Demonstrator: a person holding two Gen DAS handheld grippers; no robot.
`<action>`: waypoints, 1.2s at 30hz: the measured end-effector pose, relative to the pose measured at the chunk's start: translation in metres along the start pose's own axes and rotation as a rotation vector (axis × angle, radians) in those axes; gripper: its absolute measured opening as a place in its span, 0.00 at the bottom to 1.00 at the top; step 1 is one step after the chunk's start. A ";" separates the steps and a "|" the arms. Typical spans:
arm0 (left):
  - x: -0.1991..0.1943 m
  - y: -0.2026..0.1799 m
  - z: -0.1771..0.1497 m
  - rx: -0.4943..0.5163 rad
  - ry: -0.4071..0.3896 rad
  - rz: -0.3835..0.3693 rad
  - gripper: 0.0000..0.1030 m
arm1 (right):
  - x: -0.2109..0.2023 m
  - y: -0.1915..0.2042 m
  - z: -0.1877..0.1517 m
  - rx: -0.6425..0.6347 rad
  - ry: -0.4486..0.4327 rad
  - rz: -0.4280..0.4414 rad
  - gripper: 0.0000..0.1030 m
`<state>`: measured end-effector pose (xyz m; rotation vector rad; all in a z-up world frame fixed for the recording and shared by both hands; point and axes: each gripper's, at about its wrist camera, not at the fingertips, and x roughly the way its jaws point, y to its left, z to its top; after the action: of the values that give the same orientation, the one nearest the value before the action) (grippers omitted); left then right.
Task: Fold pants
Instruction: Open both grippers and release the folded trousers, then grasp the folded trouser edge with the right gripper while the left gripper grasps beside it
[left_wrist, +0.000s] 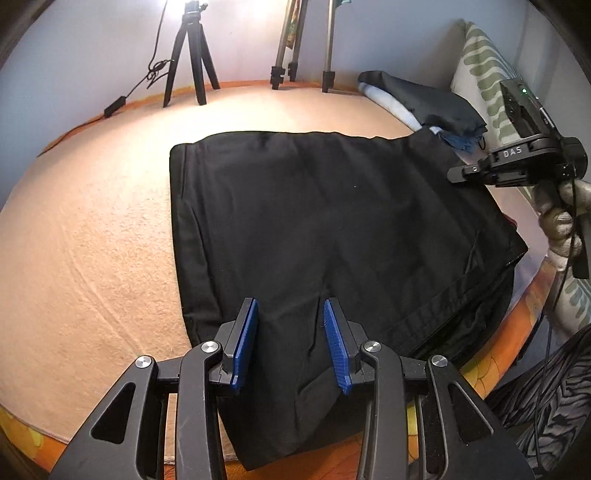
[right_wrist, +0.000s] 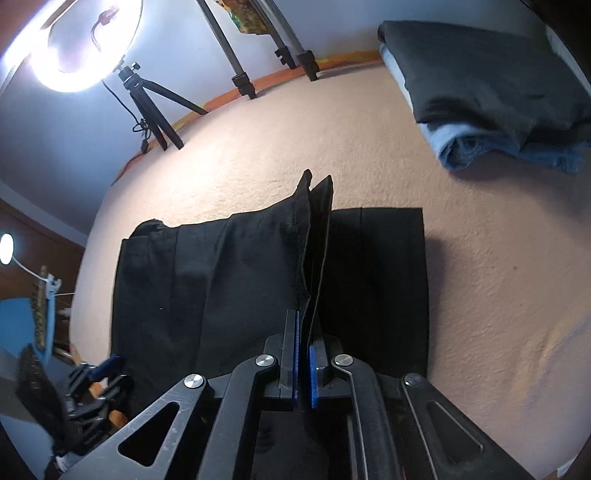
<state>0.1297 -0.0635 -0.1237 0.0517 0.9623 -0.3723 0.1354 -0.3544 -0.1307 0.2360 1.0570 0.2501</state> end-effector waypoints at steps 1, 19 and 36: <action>0.000 0.000 0.000 0.000 -0.001 0.001 0.34 | -0.005 -0.003 0.000 0.002 -0.012 -0.020 0.14; -0.018 0.035 -0.003 -0.146 -0.038 -0.011 0.34 | -0.025 0.117 -0.020 -0.335 -0.121 0.067 0.34; -0.030 0.051 -0.020 -0.211 -0.028 -0.046 0.35 | 0.104 0.260 0.018 -0.427 0.128 0.045 0.45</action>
<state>0.1155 -0.0036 -0.1169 -0.1675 0.9713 -0.3112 0.1764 -0.0770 -0.1277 -0.1432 1.0982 0.5289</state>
